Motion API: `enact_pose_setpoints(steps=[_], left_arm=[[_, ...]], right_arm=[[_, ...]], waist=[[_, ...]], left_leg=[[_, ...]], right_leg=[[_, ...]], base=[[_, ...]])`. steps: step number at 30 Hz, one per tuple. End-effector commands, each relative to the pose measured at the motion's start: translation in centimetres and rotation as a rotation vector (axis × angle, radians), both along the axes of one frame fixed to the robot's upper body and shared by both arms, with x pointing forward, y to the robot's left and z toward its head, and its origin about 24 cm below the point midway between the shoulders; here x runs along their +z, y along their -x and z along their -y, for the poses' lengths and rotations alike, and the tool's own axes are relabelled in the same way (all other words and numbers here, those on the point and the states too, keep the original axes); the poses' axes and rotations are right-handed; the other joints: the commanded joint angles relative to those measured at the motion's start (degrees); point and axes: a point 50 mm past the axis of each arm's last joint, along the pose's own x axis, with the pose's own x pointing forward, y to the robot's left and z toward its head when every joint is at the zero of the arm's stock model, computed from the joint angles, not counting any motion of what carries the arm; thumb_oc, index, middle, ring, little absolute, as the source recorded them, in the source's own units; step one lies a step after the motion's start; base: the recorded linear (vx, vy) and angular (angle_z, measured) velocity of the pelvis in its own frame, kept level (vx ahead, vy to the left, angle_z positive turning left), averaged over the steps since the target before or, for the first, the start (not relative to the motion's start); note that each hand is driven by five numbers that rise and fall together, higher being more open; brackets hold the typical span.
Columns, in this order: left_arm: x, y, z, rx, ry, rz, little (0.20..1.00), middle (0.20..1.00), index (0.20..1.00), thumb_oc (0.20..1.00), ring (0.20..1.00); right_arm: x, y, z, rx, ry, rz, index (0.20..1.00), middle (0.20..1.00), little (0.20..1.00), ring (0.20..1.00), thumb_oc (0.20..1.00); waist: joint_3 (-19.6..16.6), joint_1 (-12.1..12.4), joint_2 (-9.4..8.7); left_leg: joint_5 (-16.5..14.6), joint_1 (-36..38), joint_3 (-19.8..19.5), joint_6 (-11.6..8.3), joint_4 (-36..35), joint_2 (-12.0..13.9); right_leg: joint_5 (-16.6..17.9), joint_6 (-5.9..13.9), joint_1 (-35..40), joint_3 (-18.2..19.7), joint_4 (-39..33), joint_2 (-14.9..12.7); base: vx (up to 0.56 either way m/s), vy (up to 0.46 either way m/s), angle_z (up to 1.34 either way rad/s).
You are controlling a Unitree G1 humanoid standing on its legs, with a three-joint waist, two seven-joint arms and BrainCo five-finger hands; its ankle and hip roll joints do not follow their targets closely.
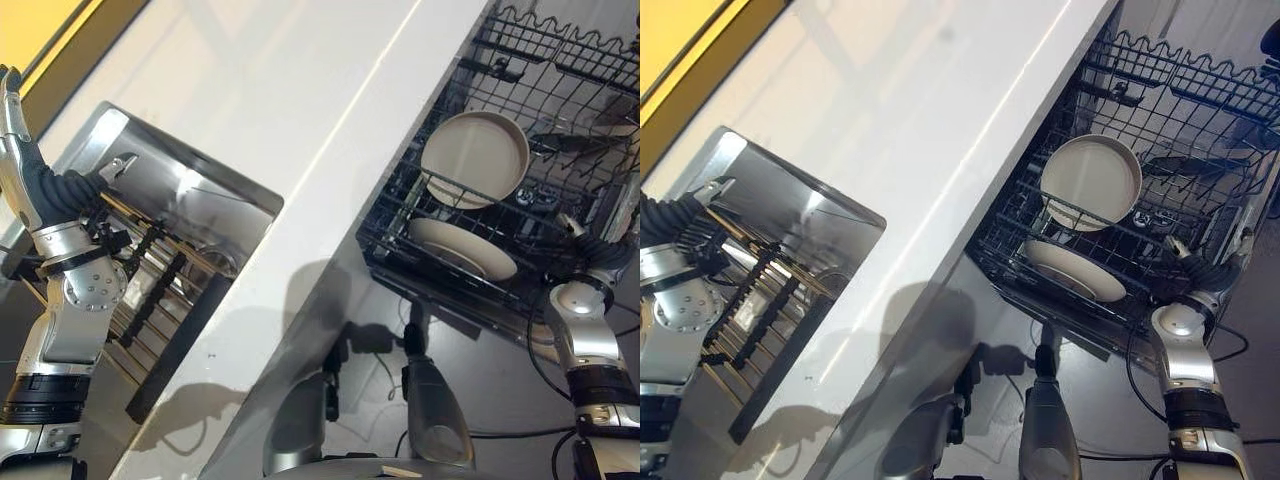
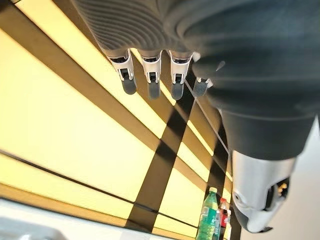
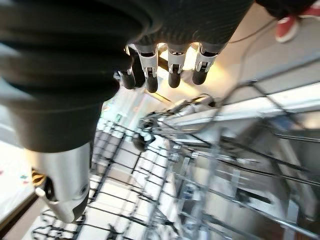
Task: Pick up plates and place into dishwasher.
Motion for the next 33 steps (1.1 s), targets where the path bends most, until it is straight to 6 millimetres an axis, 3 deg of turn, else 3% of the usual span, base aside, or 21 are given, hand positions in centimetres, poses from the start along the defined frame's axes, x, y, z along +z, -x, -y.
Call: enact_pose_setpoints(steps=[1,8,12,19,24,28,33], left_arm=[[0.2,0.2,0.3,-0.002,-0.017,0.028,1.0,1.0,1.0,1.0,1.0],[0.2,0.0,0.8,-0.019,0.001,0.041,1.0,1.0,1.0,1.0,1.0],[0.3,-0.2,1.2,-0.032,0.008,0.046,1.0,1.0,1.0,1.0,1.0],[0.3,-0.5,1.9,-0.051,0.019,0.035,1.0,1.0,1.0,1.0,1.0],[1.9,-1.5,2.6,-0.062,-0.003,0.057,1.0,1.0,1.0,1.0,1.0],[3.0,-2.3,3.2,-0.061,-0.012,0.076,1.0,1.0,1.0,1.0,1.0],[2.9,-2.5,3.9,-0.071,-0.003,0.092,1.0,1.0,1.0,1.0,1.0]], right_arm=[[2.3,0.2,0.9,-0.091,0.011,0.163,1.0,1.0,1.0,1.0,1.0],[2.4,0.4,1.0,-0.232,-0.045,0.243,1.0,1.0,1.0,1.0,1.0],[2.5,-0.2,0.7,-0.206,-0.065,0.238,1.0,1.0,1.0,1.0,1.0],[1.3,-2.3,-1.0,0.086,-0.104,0.113,1.0,1.0,1.0,1.0,1.0],[0.7,-4.1,-3.2,0.222,-0.19,0.13,1.0,1.0,1.0,1.0,1.0],[1.8,-6.3,-5.6,0.328,-0.239,0.179,1.0,1.0,1.0,1.0,1.0],[2.4,-7.4,-8.0,0.476,-0.216,0.175,1.0,1.0,1.0,1.0,1.0]], waist=[[-2.1,-1.5,-0.76],[-1.0,-1.8,0.81],[-0.6,-2.0,1.62],[0.2,-2.2,2.44],[1.9,-1.8,2.1],[3.6,-1.6,2.66],[4.7,-1.2,3.47]], left_leg=[[-3.1,-6.9,-1.8,2.12,8.2,-2.8],[-3.5,-8.4,-1.9,2.24,9.8,-3.3],[-3.6,-8.9,-1.9,2.21,10.2,-3.6],[-3.4,-9.8,-2.0,2.02,10.7,-4.1],[-3.3,-12.6,-2.4,2.23,11.5,-4.3],[-3.1,-14.7,-2.9,2.19,12.2,-4.6],[-3.0,-15.4,-3.2,2.23,12.4,-5.4]], right_leg=[[-0.2,0.64,3.7,-2.7,-5.1,-3.1],[-0.5,0.54,1.9,-2.4,-3.6,-3.6],[-0.6,0.54,1.2,-2.1,-3.2,-3.8],[-0.7,0.49,-0.5,-1.3,-2.2,-4.1],[-0.7,0.46,-3.9,-1.3,-0.7,-3.9],[-0.8,0.29,-6.2,-1.5,0.5,-3.9],[-0.8,0.33,-7.1,-1.4,1.1,-4.5]], base=[[-0.06,0.052,-0.03],[-0.04,0.029,-0.01],[-0.02,0.036,0.03],[0.0,0.038,-0.05],[-0.06,-0.032,-0.08],[-0.06,0.012,0.02],[0.0,0.086,-0.07]])
